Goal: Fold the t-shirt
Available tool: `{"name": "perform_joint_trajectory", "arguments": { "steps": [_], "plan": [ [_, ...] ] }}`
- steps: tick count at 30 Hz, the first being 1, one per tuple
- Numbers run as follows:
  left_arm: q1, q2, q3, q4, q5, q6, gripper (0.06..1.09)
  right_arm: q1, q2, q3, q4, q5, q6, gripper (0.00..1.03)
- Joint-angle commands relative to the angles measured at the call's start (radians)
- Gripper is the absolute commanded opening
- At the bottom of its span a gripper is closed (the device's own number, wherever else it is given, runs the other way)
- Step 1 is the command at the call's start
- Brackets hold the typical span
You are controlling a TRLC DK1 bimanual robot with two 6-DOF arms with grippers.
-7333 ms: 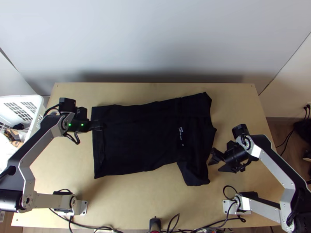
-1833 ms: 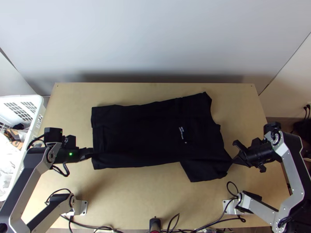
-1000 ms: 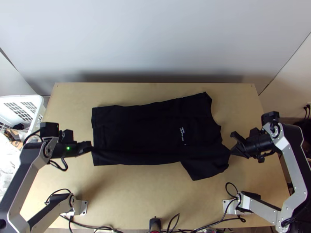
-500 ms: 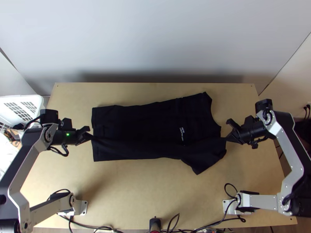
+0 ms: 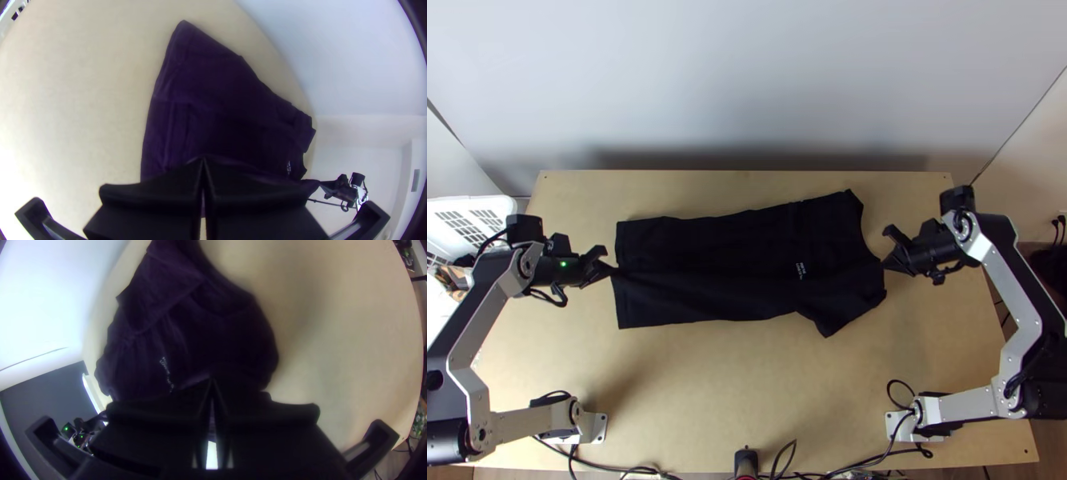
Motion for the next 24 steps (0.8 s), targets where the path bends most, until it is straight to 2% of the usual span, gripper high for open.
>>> {"name": "perform_joint_trajectory", "arguments": {
  "steps": [1, 11, 20, 24],
  "plan": [
    [-0.025, 0.052, 0.074, 0.013, 0.001, -0.036, 0.09, 0.082, 0.063, 0.134, -0.014, -0.001, 0.026, 0.03],
    [-0.051, 0.093, 0.142, 0.013, 0.001, -0.057, 0.09, 0.125, 0.244, 0.382, -0.126, 0.001, 0.038, 0.03],
    [-0.033, 0.119, 0.154, 0.015, -0.002, -0.074, 0.09, 0.124, 0.411, 0.514, -0.134, 0.031, 0.041, 0.03],
    [-0.022, 0.156, 0.159, 0.024, -0.037, -0.077, 0.09, 0.122, 0.476, 0.58, -0.135, 0.053, 0.041, 0.03]
  ]
}}
